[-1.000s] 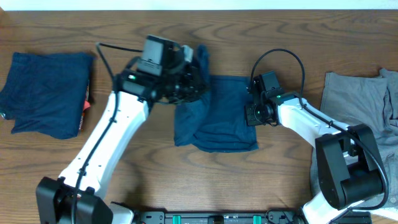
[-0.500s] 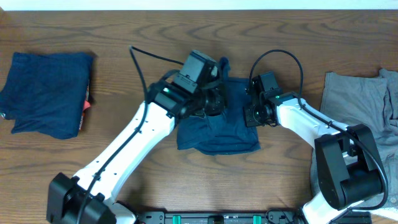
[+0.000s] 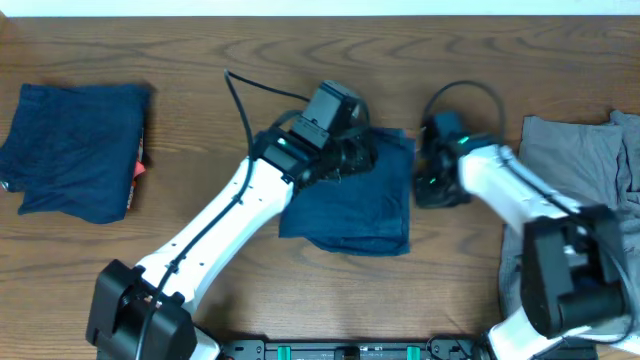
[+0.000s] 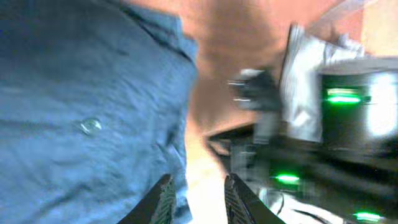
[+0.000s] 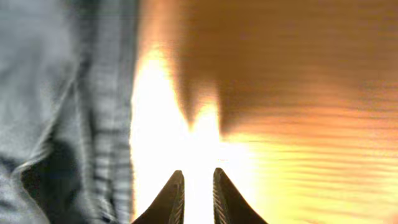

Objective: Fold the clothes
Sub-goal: 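Fold the shorts' right half leftward over the left half with the right gripper, then press the folded shorts flat with both grippers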

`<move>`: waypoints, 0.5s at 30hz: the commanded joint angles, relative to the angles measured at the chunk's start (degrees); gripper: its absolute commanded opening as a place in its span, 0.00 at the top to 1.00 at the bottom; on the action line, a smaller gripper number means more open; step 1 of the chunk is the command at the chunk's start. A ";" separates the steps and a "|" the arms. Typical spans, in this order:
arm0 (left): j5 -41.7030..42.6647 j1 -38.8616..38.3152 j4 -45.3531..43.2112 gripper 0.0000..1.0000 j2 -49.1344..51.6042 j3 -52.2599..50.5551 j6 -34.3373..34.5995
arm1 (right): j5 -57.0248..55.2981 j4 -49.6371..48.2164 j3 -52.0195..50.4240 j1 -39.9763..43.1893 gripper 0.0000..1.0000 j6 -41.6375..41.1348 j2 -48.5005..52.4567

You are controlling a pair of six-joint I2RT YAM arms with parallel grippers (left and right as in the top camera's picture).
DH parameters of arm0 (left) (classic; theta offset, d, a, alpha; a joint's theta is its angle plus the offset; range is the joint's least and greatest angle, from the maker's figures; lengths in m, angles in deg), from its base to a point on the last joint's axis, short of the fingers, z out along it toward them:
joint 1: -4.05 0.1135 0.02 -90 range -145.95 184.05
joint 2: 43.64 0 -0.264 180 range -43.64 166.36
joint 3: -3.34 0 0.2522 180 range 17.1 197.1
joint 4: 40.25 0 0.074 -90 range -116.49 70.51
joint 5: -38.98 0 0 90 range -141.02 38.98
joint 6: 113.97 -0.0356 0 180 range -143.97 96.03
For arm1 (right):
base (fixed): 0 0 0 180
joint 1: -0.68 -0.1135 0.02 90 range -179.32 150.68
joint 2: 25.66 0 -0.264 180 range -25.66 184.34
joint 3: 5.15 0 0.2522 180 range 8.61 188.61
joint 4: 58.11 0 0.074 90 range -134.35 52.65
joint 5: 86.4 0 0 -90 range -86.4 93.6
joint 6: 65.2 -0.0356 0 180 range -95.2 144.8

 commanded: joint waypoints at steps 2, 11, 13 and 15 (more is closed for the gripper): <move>-3.52 6.38 -2.64 0.69 -0.09 0.70 -3.98 | -4.17 3.89 12.13 5.90 0.82 0.50 -9.07; -17.42 13.90 -11.76 0.66 3.98 0.68 -9.99 | 20.87 6.12 14.29 3.21 0.81 5.86 -13.03; -17.40 14.08 -12.68 0.66 6.27 0.68 -9.99 | 24.15 5.14 12.09 0.70 0.81 5.84 -12.39; -17.38 14.05 -13.31 0.66 9.07 0.68 -9.97 | 25.86 3.39 9.60 -2.16 0.81 5.73 -11.58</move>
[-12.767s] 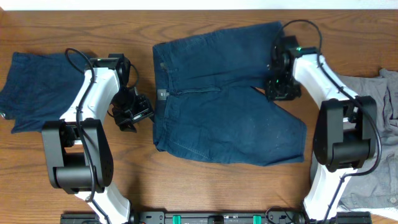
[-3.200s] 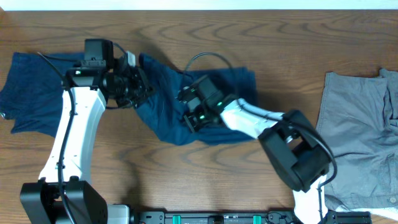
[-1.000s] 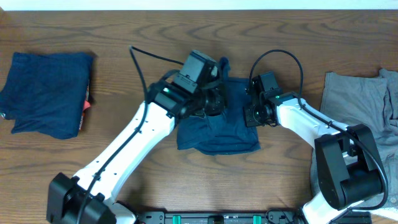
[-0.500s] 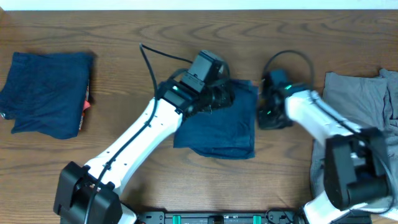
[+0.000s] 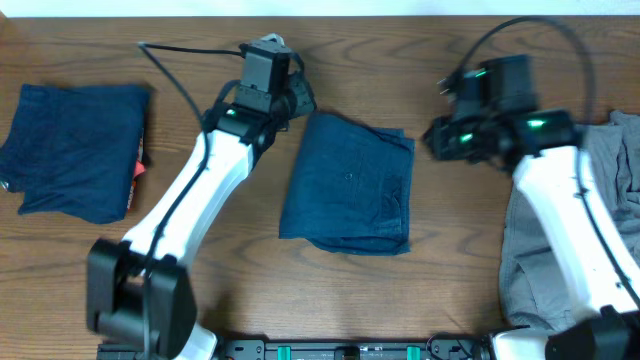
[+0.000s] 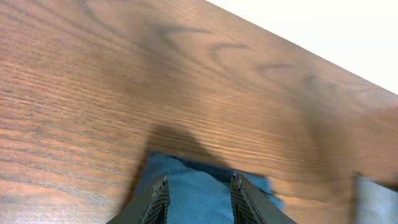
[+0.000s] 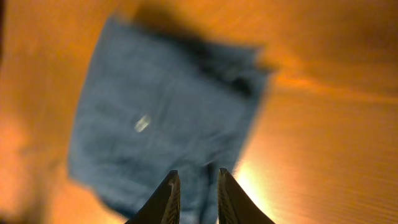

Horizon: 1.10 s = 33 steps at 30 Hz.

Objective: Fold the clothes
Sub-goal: 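Press the folded shorts flat with both grippers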

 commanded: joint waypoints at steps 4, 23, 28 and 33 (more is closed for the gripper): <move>-1.09 0.02 0.11 0.66 9.64 0.61 -2.08 | 8.00 -5.29 -8.63 -8.59 0.80 -1.55 3.78; 3.56 -0.33 29.46 0.81 19.21 0.61 -2.05 | -19.43 -12.63 -22.29 -11.91 0.75 -11.80 16.20; 8.96 -1.25 38.69 0.94 19.08 0.61 -2.05 | -40.19 -21.03 -22.05 -6.75 0.67 -11.52 16.20; 9.27 -1.20 41.20 0.94 17.22 0.63 -2.08 | -44.02 -28.17 -18.45 -3.39 0.62 -5.18 15.39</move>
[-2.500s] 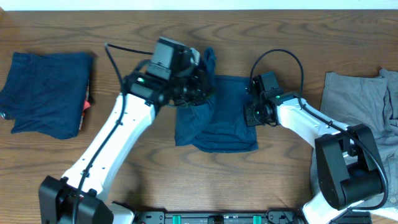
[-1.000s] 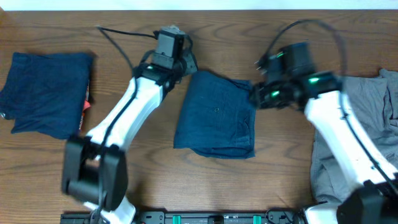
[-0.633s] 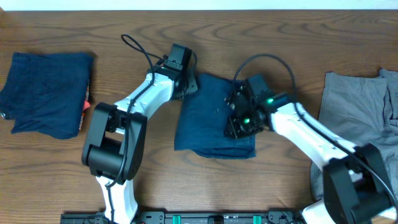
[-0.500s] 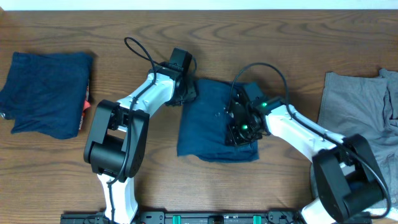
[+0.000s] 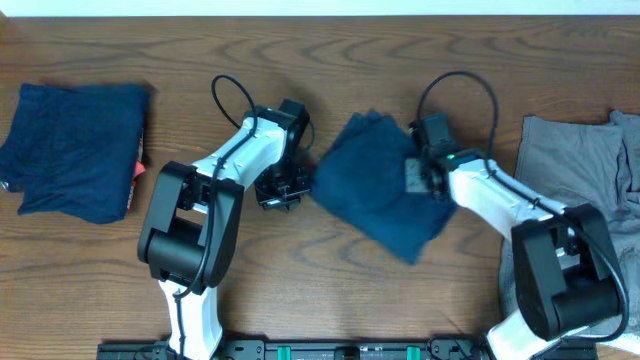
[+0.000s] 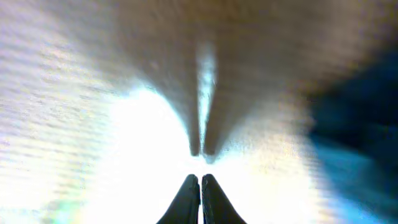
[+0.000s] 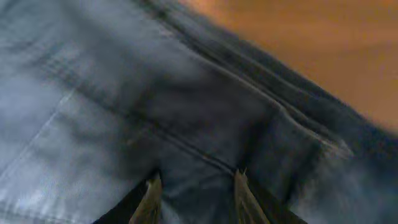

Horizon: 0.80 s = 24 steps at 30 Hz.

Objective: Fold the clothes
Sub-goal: 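Press the folded shorts flat with both grippers, then grasp the folded shorts' left edge with the left gripper and lift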

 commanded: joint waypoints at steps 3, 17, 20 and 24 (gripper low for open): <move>0.59 0.74 -0.76 0.94 -3.87 -0.15 -0.20 | -9.92 3.82 5.77 1.14 0.61 3.06 -1.05; 12.76 0.96 -31.69 0.08 -9.11 0.22 -16.09 | 7.37 16.22 9.90 0.92 0.54 0.87 -15.91; 19.10 0.96 -35.76 0.08 -6.03 0.22 -16.09 | 7.37 18.67 9.90 0.90 0.53 0.85 -17.16; 27.28 0.46 -41.31 0.07 -1.33 0.22 -16.00 | 7.37 20.81 9.90 0.92 0.54 -0.22 -17.27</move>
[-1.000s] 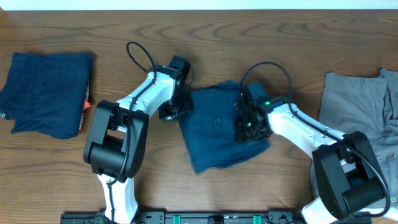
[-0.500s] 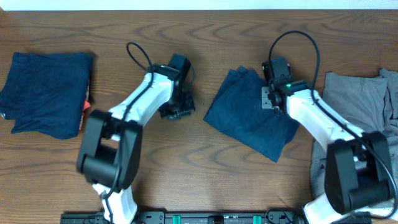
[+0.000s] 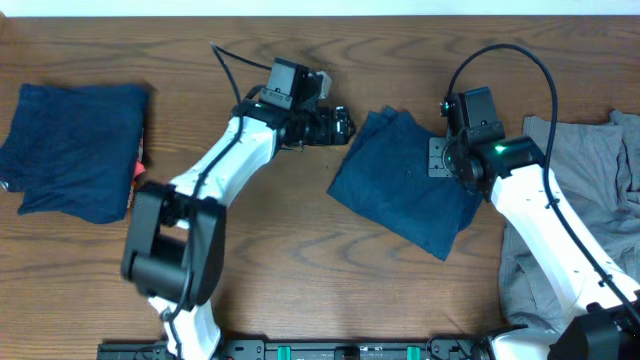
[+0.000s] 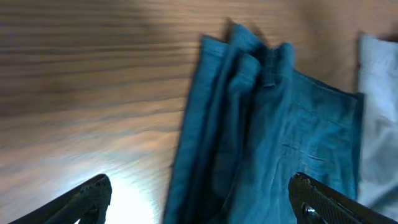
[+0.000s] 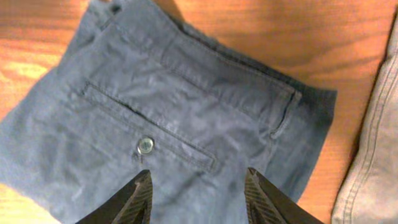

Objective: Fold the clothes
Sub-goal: 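Grasp the folded shorts' left edge with the left gripper and lift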

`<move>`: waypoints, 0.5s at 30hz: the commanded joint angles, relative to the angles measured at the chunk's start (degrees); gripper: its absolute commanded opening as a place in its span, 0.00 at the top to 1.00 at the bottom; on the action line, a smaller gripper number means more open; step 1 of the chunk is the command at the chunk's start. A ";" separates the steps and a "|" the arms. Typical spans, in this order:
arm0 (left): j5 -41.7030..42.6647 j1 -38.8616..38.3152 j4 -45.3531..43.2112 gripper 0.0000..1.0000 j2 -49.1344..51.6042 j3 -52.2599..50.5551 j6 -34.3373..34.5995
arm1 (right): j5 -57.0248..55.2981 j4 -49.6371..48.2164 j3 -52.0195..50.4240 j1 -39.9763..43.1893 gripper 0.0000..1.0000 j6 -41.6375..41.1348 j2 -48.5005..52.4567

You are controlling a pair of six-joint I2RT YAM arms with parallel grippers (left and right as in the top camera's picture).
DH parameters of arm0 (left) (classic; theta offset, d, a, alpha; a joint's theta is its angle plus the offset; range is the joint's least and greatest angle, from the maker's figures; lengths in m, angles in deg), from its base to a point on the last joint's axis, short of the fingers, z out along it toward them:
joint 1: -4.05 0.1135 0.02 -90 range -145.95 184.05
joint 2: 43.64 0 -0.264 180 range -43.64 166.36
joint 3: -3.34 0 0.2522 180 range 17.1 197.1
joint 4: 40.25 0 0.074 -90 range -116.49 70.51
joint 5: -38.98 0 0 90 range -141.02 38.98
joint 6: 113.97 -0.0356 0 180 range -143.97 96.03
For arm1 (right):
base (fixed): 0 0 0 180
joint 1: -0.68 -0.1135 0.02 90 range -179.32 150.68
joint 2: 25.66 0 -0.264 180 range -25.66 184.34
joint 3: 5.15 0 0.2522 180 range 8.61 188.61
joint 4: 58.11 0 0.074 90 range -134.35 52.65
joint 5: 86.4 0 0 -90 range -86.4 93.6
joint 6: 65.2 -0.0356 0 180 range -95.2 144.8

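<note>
A folded blue garment (image 3: 405, 192) lies slantwise at the table's middle, its back pocket and button (image 5: 146, 145) facing up. My left gripper (image 3: 341, 125) hovers by its upper left corner, jaws wide open and empty; the left wrist view shows the garment (image 4: 267, 137) between the spread fingertips (image 4: 93, 196). My right gripper (image 3: 440, 158) hangs open over the garment's upper right part, and in the right wrist view the cloth (image 5: 186, 112) fills the space ahead of the gripper (image 5: 199, 202).
A folded dark blue stack (image 3: 75, 150) with a red tag lies at the far left. A grey garment (image 3: 580, 180) is spread at the right edge, also showing as grey cloth (image 5: 373, 155) beside the blue piece. Bare wood (image 3: 300, 270) runs along the front.
My left gripper was shut low on the table left of the garment; now it is open by the upper left corner. My right gripper has lifted off the cloth and stands wider open.
First the blue garment lay square at the middle with both grippers close to it. Then both arms were drawn back toward the far edge. Later the garment sat turned and further right, the right gripper low on it. Now both grippers hover open over it.
</note>
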 commanded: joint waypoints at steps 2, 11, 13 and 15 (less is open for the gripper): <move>10.34 -0.98 -3.91 0.07 5.27 0.11 -1.77 | 0.52 1.03 0.70 -0.44 0.54 -1.92 -0.74; 9.07 -5.14 -5.49 0.08 12.35 0.11 -0.31 | 0.52 1.38 0.70 -0.44 0.54 -2.01 -0.74; 9.07 -6.54 -4.66 0.17 13.20 0.11 -0.33 | 0.52 1.36 0.70 -0.44 0.54 -2.03 -0.74; 9.03 -7.56 -4.57 0.37 13.49 0.11 -0.35 | 0.50 1.36 0.70 -0.42 0.54 -2.36 -0.74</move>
